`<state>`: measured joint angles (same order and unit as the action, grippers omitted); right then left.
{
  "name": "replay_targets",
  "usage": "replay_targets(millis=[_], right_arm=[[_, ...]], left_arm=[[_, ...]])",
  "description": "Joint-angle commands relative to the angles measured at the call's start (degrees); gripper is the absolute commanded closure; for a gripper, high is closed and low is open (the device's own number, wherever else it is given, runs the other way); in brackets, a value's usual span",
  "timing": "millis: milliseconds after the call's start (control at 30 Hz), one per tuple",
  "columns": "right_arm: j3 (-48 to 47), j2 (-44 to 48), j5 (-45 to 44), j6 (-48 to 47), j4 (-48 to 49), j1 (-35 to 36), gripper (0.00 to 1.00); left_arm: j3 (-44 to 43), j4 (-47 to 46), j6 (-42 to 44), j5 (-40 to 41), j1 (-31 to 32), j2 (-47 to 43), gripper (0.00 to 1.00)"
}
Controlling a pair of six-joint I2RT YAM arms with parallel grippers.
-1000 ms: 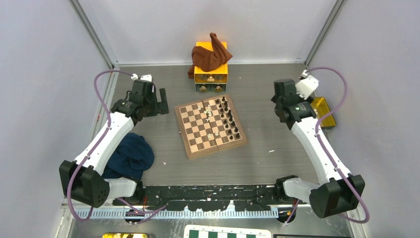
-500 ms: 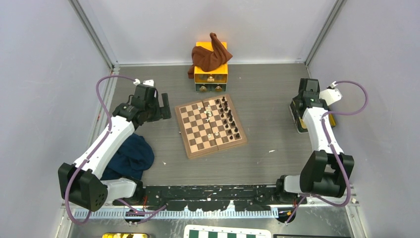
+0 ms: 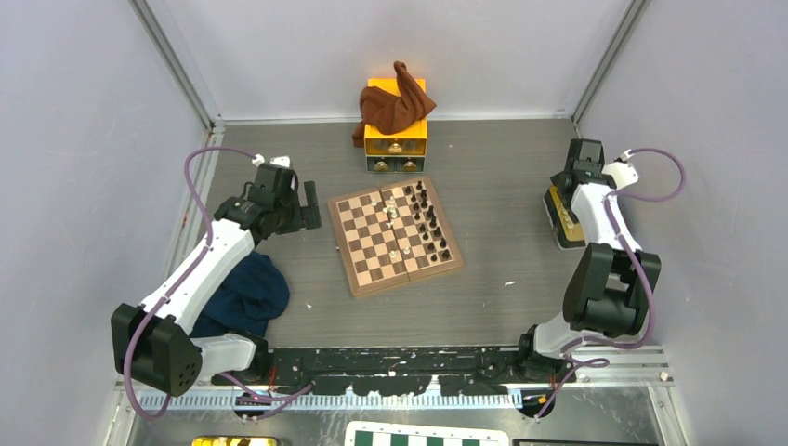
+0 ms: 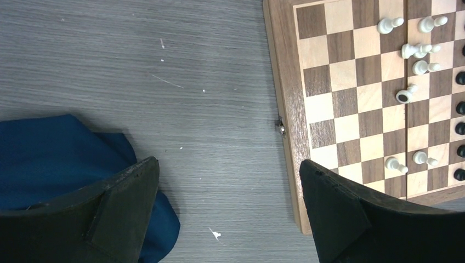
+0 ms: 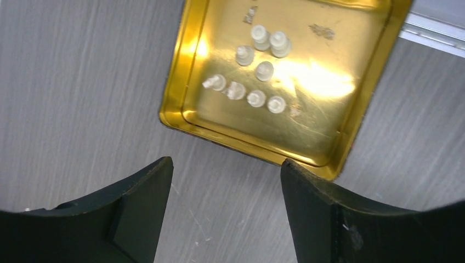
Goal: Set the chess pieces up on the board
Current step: Adjust the storage box at the center of the board.
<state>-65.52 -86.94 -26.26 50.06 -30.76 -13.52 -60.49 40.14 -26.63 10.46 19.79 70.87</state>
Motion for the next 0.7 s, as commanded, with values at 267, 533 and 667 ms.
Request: replay_targets(millis=[267, 533, 667], right_arm=[[-12.9, -11.6, 7.2, -0.4, 2.6, -0.7, 0.24], [-15.5, -17.1, 8.4, -0.3, 3.8, -0.7, 0.26], [-17.1, -19.9, 8.8, -0.4, 4.3, -0.7, 0.27]], left_arm=[[1.6, -3.3, -1.3, 0.4, 0.2, 0.4, 0.00], [0.4, -3.5, -0.9, 1.6, 0.2, 2.9, 0.00], [0.3, -3.5, -0.9, 1.9, 0.2, 4.0, 0.00]])
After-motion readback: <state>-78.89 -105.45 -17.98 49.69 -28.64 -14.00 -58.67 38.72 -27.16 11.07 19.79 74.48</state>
